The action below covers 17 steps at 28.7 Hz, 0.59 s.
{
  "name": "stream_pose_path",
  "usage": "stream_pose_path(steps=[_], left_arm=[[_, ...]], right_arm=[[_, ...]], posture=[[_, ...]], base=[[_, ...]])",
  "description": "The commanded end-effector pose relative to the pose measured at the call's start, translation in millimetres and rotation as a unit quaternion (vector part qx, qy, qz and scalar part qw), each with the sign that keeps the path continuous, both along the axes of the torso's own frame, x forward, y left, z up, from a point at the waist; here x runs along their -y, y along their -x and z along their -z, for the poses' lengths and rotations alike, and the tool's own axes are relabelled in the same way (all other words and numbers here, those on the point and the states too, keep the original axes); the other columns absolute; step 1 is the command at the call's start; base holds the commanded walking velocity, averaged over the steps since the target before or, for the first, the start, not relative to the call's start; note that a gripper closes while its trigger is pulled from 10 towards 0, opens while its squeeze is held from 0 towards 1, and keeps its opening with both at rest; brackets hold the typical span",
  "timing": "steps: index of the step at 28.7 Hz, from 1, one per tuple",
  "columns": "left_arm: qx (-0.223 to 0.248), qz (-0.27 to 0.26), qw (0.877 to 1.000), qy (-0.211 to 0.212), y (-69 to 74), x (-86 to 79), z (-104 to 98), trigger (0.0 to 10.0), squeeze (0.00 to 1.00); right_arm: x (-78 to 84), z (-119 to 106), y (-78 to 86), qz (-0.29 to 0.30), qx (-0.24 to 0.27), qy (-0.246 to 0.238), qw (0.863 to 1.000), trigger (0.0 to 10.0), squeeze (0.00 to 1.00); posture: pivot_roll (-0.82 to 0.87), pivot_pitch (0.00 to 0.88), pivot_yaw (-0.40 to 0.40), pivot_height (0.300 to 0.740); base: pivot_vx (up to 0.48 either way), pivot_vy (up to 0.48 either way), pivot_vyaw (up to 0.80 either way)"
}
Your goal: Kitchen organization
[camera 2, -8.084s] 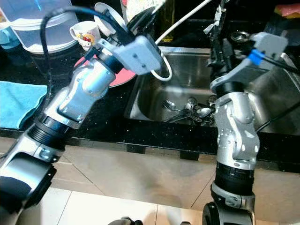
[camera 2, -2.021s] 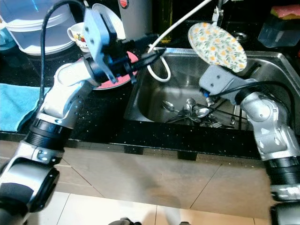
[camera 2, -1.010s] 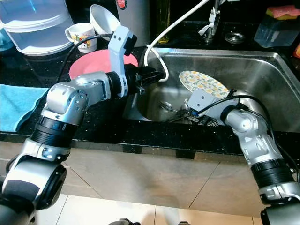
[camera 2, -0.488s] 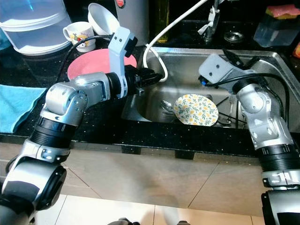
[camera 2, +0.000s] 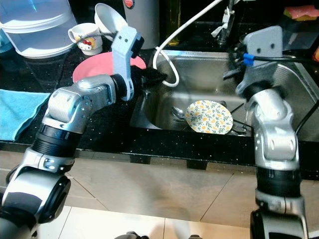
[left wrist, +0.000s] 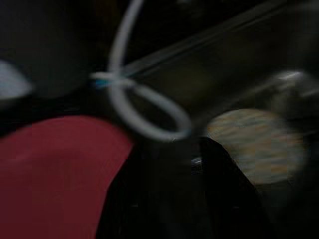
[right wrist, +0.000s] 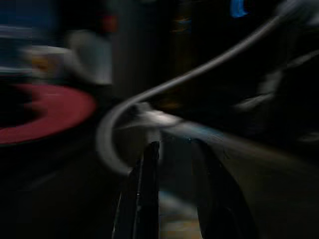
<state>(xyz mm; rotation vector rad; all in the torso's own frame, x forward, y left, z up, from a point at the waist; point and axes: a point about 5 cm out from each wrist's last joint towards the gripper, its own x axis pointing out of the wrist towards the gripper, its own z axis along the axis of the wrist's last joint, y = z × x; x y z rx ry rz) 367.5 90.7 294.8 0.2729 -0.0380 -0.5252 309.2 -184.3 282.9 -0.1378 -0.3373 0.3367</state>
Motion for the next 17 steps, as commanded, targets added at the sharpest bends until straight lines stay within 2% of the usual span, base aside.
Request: stream_pose_path(steps=[1, 2, 3, 5, 8, 14, 17], left_arm=[[0.023, -0.010, 0.999, -0.048, 1.8, 1.0, 0, 10.0, 0.00], [0.035, -0.008, 0.996, -0.087, 3.8, -0.8, 3, 10.0, 0.00], [0.052, -0.010, 0.987, -0.153, 6.0, -7.3, 7, 10.0, 0.00], [0.054, -0.017, 0.973, -0.224, 8.4, -19.5, 15, 10.0, 0.00], [0.029, -0.024, 0.964, -0.263, 10.7, -37.0, 25, 10.0, 0.00], [0.039, -0.025, 0.960, -0.278, 7.6, -41.3, 19, 10.0, 0.00], [0.044, -0.031, 0.952, -0.302, 2.3, -47.8, 18, 10.0, 0.00]], right_arm=[[-8.8, -3, 5.3, -0.037, -0.004, -0.012, 0.999, 10.0, 0.00], [-9.9, -3, 5.8, -0.040, -0.003, -0.025, 0.999, 10.0, 0.00], [-9.9, -3, 5.3, -0.035, -0.004, -0.036, 0.999, 10.0, 0.00], [-7.9, -3, 3.1, -0.019, -0.004, -0.041, 0.999, 10.0, 0.00], [-2.2, -7, 1.7, -0.002, -0.016, -0.053, 0.998, 10.0, 0.00], [-1.3, -8, 1.5, -0.002, -0.021, -0.053, 0.998, 10.0, 0.00], [-2.7, -9, 1.2, 0.000, -0.018, -0.054, 0.998, 10.0, 0.00]], posture=[[0.03, 0.128, 0.068, 0.740], [0.03, 0.124, 0.068, 0.740], [0.03, 0.120, 0.073, 0.740], [0.03, 0.120, 0.073, 0.740], [0.05, 0.106, 0.063, 0.740], [0.05, 0.096, 0.057, 0.740], [0.05, 0.089, 0.060, 0.740]], base=[[0.000, 0.000, 0.00], [0.000, 0.000, 0.00], [0.000, 0.000, 0.00], [0.000, 0.000, 0.00], [0.000, 0.000, 0.00], [0.000, 0.000, 0.00], [0.000, 0.000, 0.00]])
